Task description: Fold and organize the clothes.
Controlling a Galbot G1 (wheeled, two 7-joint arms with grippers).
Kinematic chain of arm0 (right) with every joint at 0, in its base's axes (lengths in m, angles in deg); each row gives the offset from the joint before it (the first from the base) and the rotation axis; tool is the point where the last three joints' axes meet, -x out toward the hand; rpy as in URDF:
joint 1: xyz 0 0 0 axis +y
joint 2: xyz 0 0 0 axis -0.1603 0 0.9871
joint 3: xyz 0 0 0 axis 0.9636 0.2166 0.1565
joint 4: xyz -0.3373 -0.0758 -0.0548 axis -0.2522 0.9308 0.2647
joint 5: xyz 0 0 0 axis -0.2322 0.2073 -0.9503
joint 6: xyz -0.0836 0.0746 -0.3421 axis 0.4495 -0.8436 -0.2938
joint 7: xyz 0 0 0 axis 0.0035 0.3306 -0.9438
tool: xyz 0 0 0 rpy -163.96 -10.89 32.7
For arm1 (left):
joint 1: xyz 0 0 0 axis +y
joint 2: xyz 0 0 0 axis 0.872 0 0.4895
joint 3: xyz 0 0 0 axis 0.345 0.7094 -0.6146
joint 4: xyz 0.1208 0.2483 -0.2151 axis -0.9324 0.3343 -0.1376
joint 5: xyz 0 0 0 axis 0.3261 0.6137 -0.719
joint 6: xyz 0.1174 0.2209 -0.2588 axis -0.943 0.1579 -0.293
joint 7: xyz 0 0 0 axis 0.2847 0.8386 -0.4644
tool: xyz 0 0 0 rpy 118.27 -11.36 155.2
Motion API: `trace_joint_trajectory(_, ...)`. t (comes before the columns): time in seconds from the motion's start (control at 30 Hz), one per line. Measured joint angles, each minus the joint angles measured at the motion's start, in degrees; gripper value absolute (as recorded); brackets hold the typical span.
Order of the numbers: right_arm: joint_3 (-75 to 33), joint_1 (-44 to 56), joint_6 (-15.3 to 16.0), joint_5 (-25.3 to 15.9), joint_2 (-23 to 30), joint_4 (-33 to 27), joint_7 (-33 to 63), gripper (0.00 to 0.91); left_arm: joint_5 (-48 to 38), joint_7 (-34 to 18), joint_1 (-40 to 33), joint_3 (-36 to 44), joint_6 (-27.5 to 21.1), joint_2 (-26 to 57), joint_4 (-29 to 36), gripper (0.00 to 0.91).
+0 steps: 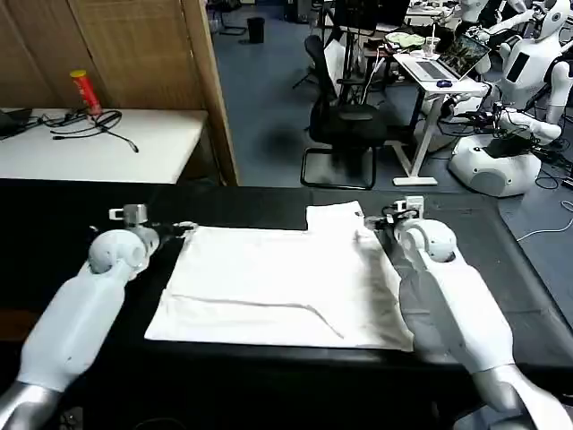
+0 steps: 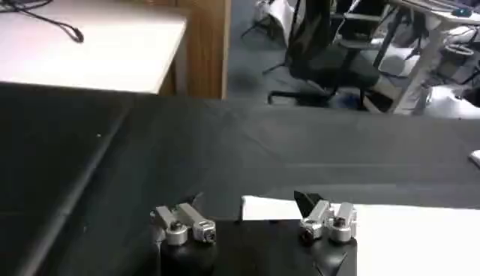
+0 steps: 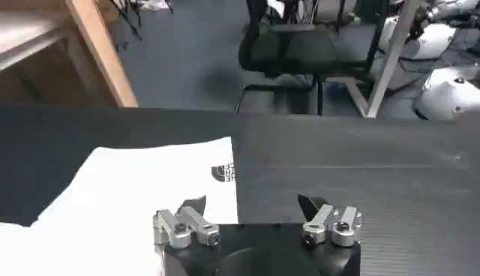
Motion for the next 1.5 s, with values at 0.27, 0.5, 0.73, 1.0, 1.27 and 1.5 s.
trace_joint_trajectory(0.27,-0.3,-1.1,-0.7,-2.8,2.5,-2.8,-1.1,0.702,1.5,2.0,-1.0,0.5,0.7,-0.9,-2.4,0.731)
trace_joint_trajectory(0.5,-0.6,-1.2,0.1,-3.2,3.5,-3.3,-1.1,0.137,3.9,3.4,-2.5,1.9,1.9,-2.3,-4.6,0.185)
trace_joint_trajectory(0.73,-0.5,-0.5,0.0,-3.3,3.5,-2.6,-1.2,0.049,4.4,4.0,-3.0,2.5,2.0,-2.3,-5.6,0.146)
trace_joint_trajectory(1.0,-1.6,1.2,-4.7,-2.2,2.6,-0.1,-2.9,0.01,5.6,4.3,-3.0,2.7,2.6,-2.8,-6.0,0.107)
trace_joint_trajectory(1.27,-3.5,5.2,-4.6,1.8,-1.5,10.2,-3.8,0.0,3.7,2.6,-0.9,1.0,2.3,-1.2,-1.0,0.098)
trace_joint_trajectory(1.5,-5.1,11.7,-2.0,3.7,-7.2,21.3,-3.7,0.0,1.8,1.9,4.6,-1.9,0.9,4.2,11.1,0.098)
